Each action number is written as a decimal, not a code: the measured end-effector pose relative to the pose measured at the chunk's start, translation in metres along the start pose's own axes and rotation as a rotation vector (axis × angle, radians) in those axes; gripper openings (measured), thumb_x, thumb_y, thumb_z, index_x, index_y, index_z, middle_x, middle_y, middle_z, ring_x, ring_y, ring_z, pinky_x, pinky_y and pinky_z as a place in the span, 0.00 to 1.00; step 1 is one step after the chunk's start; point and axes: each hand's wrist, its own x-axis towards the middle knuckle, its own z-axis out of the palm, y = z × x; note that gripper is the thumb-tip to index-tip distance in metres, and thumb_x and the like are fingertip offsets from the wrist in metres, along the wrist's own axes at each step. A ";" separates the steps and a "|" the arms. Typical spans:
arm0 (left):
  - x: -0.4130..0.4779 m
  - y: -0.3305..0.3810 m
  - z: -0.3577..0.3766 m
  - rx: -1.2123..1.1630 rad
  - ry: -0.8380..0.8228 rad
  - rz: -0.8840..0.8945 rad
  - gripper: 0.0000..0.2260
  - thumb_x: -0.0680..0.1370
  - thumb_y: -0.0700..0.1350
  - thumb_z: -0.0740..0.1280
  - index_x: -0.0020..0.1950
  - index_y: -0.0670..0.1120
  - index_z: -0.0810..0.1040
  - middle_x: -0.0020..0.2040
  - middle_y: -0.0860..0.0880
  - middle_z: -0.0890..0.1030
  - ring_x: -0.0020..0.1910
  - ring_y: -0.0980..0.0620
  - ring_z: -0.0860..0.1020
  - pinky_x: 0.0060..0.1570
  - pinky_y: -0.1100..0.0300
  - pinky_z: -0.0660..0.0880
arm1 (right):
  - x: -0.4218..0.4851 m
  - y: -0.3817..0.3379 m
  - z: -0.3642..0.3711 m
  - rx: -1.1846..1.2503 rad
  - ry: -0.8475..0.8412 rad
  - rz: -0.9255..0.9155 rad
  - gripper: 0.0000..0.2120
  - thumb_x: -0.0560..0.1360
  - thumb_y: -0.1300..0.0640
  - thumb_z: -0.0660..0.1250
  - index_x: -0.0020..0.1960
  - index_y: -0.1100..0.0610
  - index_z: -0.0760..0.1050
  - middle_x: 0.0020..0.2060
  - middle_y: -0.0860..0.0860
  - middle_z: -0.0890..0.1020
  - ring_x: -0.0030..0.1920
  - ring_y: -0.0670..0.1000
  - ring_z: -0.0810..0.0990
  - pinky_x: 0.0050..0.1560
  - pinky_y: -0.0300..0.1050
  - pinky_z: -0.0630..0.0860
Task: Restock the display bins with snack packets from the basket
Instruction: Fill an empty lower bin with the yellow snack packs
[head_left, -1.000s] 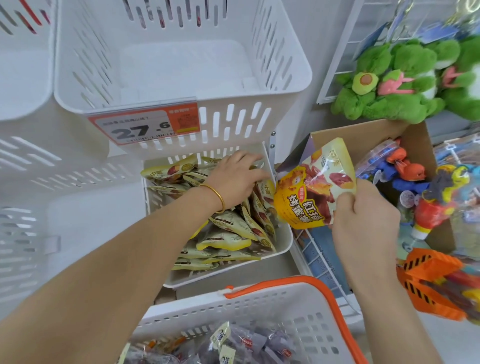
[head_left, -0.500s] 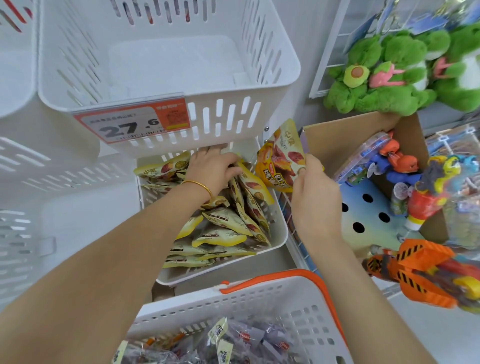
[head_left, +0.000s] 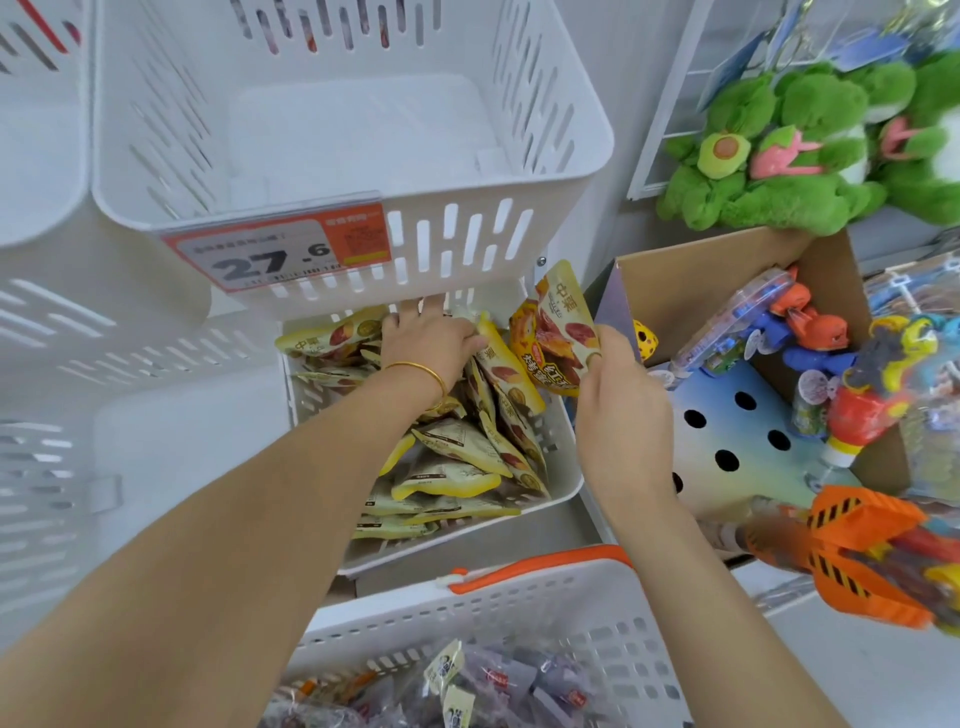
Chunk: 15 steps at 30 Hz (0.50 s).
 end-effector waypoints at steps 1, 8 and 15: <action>0.000 -0.002 0.000 -0.023 0.021 0.047 0.14 0.79 0.56 0.58 0.57 0.51 0.79 0.70 0.44 0.65 0.68 0.40 0.61 0.66 0.48 0.59 | -0.001 0.000 0.001 0.020 0.012 0.009 0.13 0.79 0.66 0.56 0.61 0.61 0.72 0.32 0.54 0.72 0.32 0.56 0.72 0.33 0.45 0.65; 0.004 -0.017 -0.002 0.065 0.184 0.157 0.22 0.73 0.36 0.62 0.67 0.46 0.68 0.62 0.43 0.76 0.60 0.42 0.73 0.56 0.50 0.70 | -0.003 0.002 0.022 0.108 0.155 -0.069 0.18 0.74 0.70 0.64 0.63 0.61 0.74 0.34 0.54 0.79 0.33 0.53 0.78 0.32 0.38 0.71; 0.030 -0.023 0.004 0.254 0.058 0.077 0.14 0.80 0.44 0.59 0.66 0.49 0.70 0.60 0.43 0.76 0.58 0.42 0.75 0.54 0.52 0.74 | 0.000 0.001 0.045 0.091 0.140 -0.161 0.27 0.70 0.72 0.67 0.68 0.58 0.71 0.45 0.57 0.83 0.44 0.56 0.83 0.40 0.47 0.80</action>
